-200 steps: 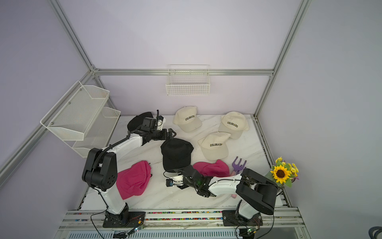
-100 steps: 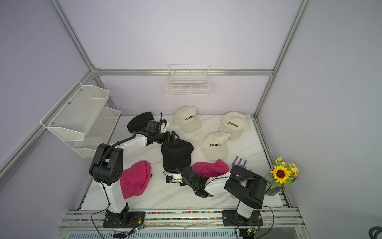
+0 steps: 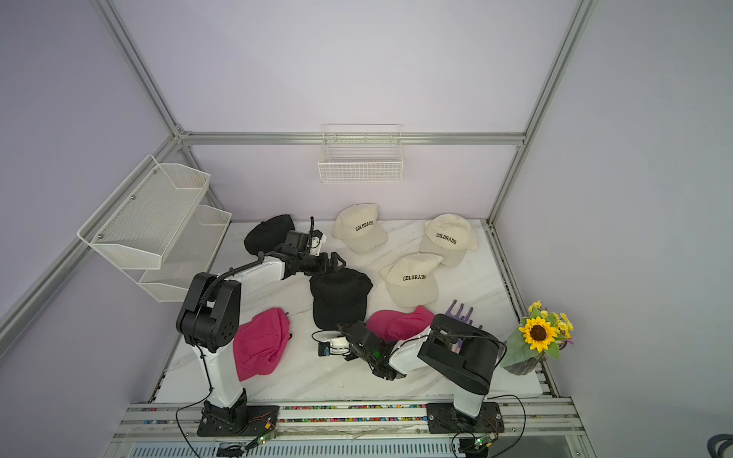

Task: Stack the baseball caps by color
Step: Move the baseball cap to the baseball cap.

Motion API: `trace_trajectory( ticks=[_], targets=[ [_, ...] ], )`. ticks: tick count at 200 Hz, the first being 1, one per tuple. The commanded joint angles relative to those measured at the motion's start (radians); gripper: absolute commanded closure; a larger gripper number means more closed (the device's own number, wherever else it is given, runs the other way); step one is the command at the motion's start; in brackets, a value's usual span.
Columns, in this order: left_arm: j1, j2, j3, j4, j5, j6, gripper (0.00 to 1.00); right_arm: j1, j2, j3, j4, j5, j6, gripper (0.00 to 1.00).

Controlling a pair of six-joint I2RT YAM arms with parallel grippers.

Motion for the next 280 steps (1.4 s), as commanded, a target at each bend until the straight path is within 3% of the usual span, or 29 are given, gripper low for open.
trace_trajectory(
  ticks=[1, 25, 57, 142, 212, 280],
  targets=[
    [-0.006, -0.002, 0.033, 0.015, 0.019, -0.016, 0.0, 0.005, 0.026, 0.02, 0.116, 0.072, -0.015, 0.67],
    [-0.006, -0.008, 0.043, 0.01, 0.027, -0.015, 0.0, 0.005, -0.067, -0.003, 0.161, 0.063, 0.014, 1.0],
    [-0.008, -0.024, 0.07, 0.009, 0.038, -0.015, 0.0, 0.004, -0.134, -0.012, 0.082, 0.052, 0.013, 1.0],
    [-0.01, -0.042, 0.14, -0.02, 0.031, 0.014, 0.0, -0.014, -0.144, 0.004, 0.214, 0.158, -0.164, 1.0],
    [-0.009, 0.059, 0.167, -0.035, 0.018, 0.022, 0.0, -0.013, 0.061, 0.041, 0.065, -0.056, -0.028, 1.0],
    [-0.008, 0.057, 0.185, -0.069, -0.02, 0.045, 0.0, -0.026, 0.125, 0.091, -0.026, -0.072, 0.075, 1.0]
  ],
)
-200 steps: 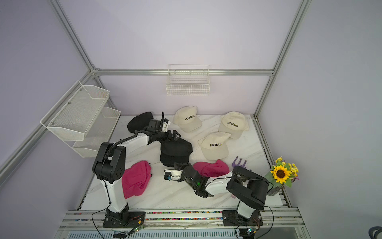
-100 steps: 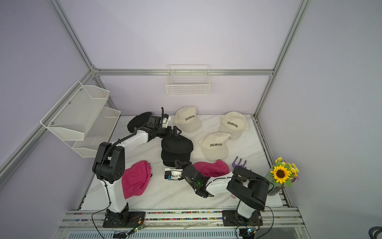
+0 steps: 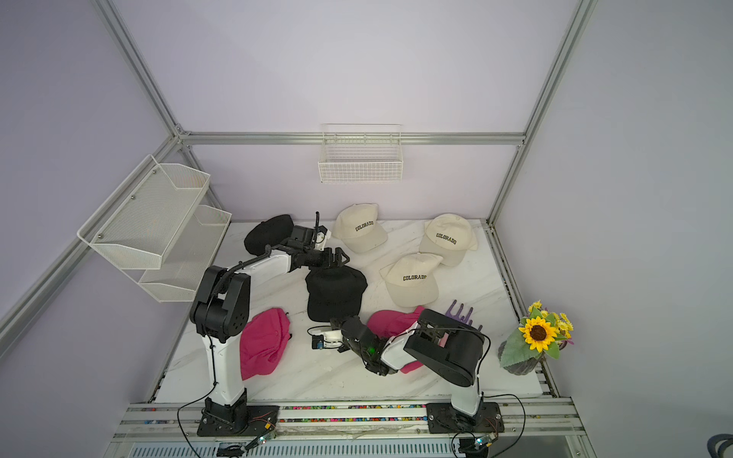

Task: Stack the baseball caps by color
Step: Move the baseball cap to the baseball cap.

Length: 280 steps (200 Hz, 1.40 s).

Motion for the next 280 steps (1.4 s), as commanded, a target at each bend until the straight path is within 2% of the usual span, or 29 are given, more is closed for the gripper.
trace_trajectory(
  ticks=[1, 37, 68, 105, 157, 166, 185, 195, 197, 200, 202, 219, 237, 258, 280],
  targets=[
    [-0.004, -0.053, 0.036, -0.017, -0.026, 0.033, 0.0, -0.008, 0.036, 0.009, -0.134, -0.06, 0.109, 1.0],
    [0.02, -0.199, -0.043, 0.026, -0.159, 0.009, 0.0, -0.043, 0.015, 0.014, -0.139, -0.035, 0.141, 1.0],
    [0.05, -0.317, -0.173, 0.123, -0.349, -0.104, 0.0, -0.071, -0.013, 0.007, -0.135, -0.023, 0.138, 1.0],
    [0.074, -0.378, -0.283, 0.185, -0.475, -0.21, 0.0, -0.078, -0.029, 0.003, -0.128, -0.068, 0.11, 1.0],
    [0.083, -0.431, -0.424, 0.274, -0.417, -0.329, 0.0, -0.086, -0.087, 0.009, -0.1, -0.158, 0.135, 0.63],
    [0.085, -0.445, -0.445, 0.275, -0.432, -0.34, 0.0, -0.091, -0.117, 0.006, -0.091, -0.18, 0.157, 0.59],
    [0.094, -0.473, -0.488, 0.281, -0.475, -0.386, 0.0, -0.1, -0.185, -0.016, -0.065, -0.214, 0.195, 0.42],
    [0.1, -0.483, -0.511, 0.308, -0.483, -0.414, 0.0, -0.108, -0.224, -0.037, -0.051, -0.231, 0.211, 0.28],
    [0.1, -0.485, -0.517, 0.315, -0.483, -0.418, 0.0, -0.109, -0.231, -0.04, -0.049, -0.235, 0.214, 0.22],
    [0.101, -0.486, -0.524, 0.323, -0.483, -0.427, 0.0, -0.113, -0.244, -0.044, -0.047, -0.239, 0.22, 0.07],
    [0.102, -0.487, -0.527, 0.328, -0.484, -0.433, 0.0, -0.116, -0.252, -0.048, -0.043, -0.243, 0.223, 0.04],
    [0.107, -0.486, -0.545, 0.35, -0.49, -0.495, 0.0, -0.144, -0.318, -0.092, 0.01, -0.258, 0.254, 0.03],
    [0.107, -0.479, -0.573, 0.397, -0.501, -0.577, 0.0, -0.185, -0.395, -0.151, 0.151, -0.224, 0.328, 0.03],
    [0.106, -0.469, -0.604, 0.462, -0.519, -0.687, 0.0, -0.232, -0.441, -0.18, 0.338, -0.074, 0.503, 0.03],
    [0.107, -0.447, -0.633, 0.54, -0.539, -0.791, 0.0, -0.274, -0.459, -0.177, 0.414, 0.04, 0.701, 0.03]
  ],
)
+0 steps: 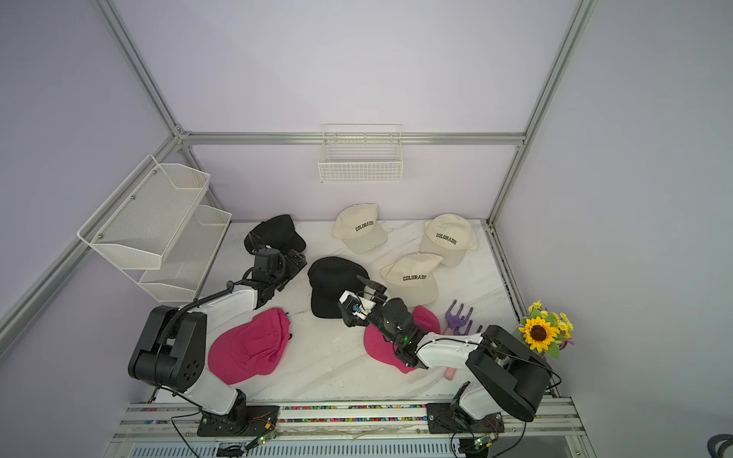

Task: Stack the baseball caps by color
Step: Move the baseball cap to the baseball cap, then pick up the baseball cap from the center of the board.

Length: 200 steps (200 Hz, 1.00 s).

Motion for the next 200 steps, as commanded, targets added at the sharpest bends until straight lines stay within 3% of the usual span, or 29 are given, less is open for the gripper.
trace_trajectory(
  ticks=[1, 20, 56, 80, 105, 142, 200],
  targets=[
    [0.006, 0.01, -0.019, 0.144, -0.051, -0.174, 0.0, -0.04, -0.027, -0.004, 0.202, 0.155, 0.278, 0.03],
    [0.005, 0.044, -0.015, 0.177, -0.069, -0.236, 0.0, -0.077, -0.051, 0.008, 0.207, 0.218, 0.494, 0.03],
    [0.005, 0.147, 0.015, 0.293, -0.068, -0.332, 0.0, -0.157, -0.123, 0.056, 0.105, 0.152, 0.676, 0.03],
    [0.005, 0.224, 0.035, 0.354, -0.14, -0.384, 0.0, -0.228, -0.156, 0.084, 0.026, 0.068, 0.821, 0.03],
    [0.005, 0.318, 0.041, 0.502, -0.229, -0.435, 0.0, -0.245, -0.157, 0.115, -0.047, 0.028, 0.84, 0.03],
    [0.005, 0.448, 0.129, 0.58, -0.317, -0.463, 0.0, -0.257, -0.163, 0.134, -0.087, 0.02, 0.855, 0.03],
    [0.006, 0.577, 0.22, 0.574, -0.459, -0.541, 0.06, -0.282, -0.164, 0.157, -0.137, -0.024, 0.905, 0.03]
  ],
)
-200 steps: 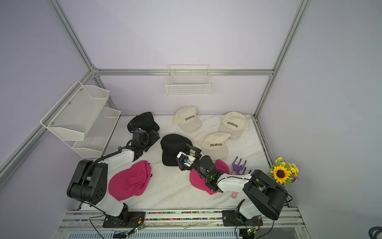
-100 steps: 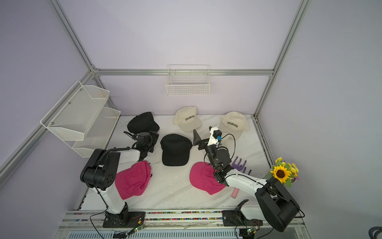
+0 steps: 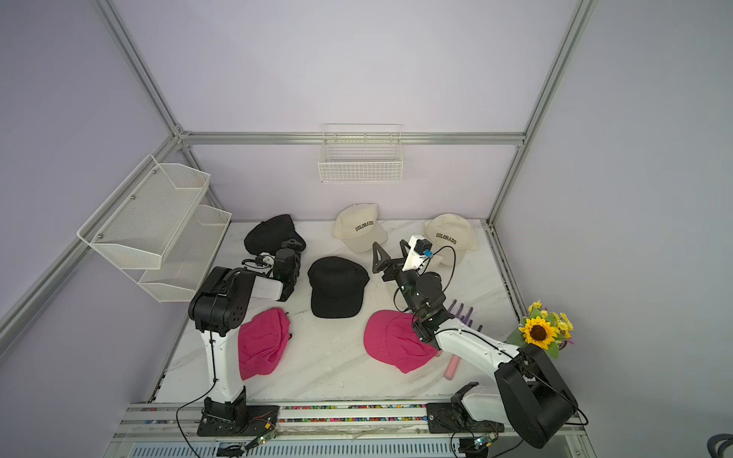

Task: Stack the baseball caps by color
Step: Pick up the baseball cap from the center of the board.

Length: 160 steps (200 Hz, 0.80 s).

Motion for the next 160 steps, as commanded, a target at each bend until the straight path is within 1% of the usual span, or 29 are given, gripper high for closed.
trace_trajectory(
  ticks=[1, 17, 37, 60, 78, 88, 107, 121, 144, 160],
  targets=[
    [0.006, 0.049, 0.027, -0.008, -0.103, -0.05, 0.06, -0.014, -0.012, 0.028, -0.033, -0.04, 0.033, 0.03],
    [0.008, 0.074, 0.047, -0.01, -0.129, -0.053, 0.15, -0.018, -0.009, 0.032, -0.037, -0.059, 0.027, 0.03],
    [0.015, 0.096, 0.071, -0.03, -0.143, -0.049, 0.38, -0.023, -0.01, 0.031, -0.036, -0.067, 0.029, 0.02],
    [0.033, 0.124, 0.108, -0.064, -0.126, -0.038, 0.59, -0.025, -0.015, 0.021, -0.023, -0.085, 0.026, 0.03],
    [0.045, 0.138, 0.111, -0.053, -0.101, -0.033, 0.76, -0.027, -0.013, 0.015, -0.009, -0.104, 0.025, 0.03],
    [0.047, 0.135, 0.104, -0.05, -0.093, -0.03, 0.83, -0.03, -0.009, 0.015, -0.007, -0.114, 0.027, 0.03],
    [0.049, 0.12, 0.097, -0.049, -0.064, 0.012, 0.92, -0.036, -0.001, 0.012, -0.004, -0.128, 0.054, 0.03],
    [0.049, 0.102, 0.091, -0.044, -0.02, 0.058, 0.98, -0.05, 0.007, 0.016, -0.015, -0.144, 0.093, 0.03],
    [0.049, 0.063, 0.057, 0.052, 0.084, 0.171, 1.0, -0.09, 0.03, 0.032, -0.044, -0.225, 0.101, 0.03],
    [0.05, 0.015, 0.034, 0.053, 0.135, 0.223, 1.0, -0.127, 0.042, 0.05, -0.077, -0.293, 0.114, 0.03]
  ],
)
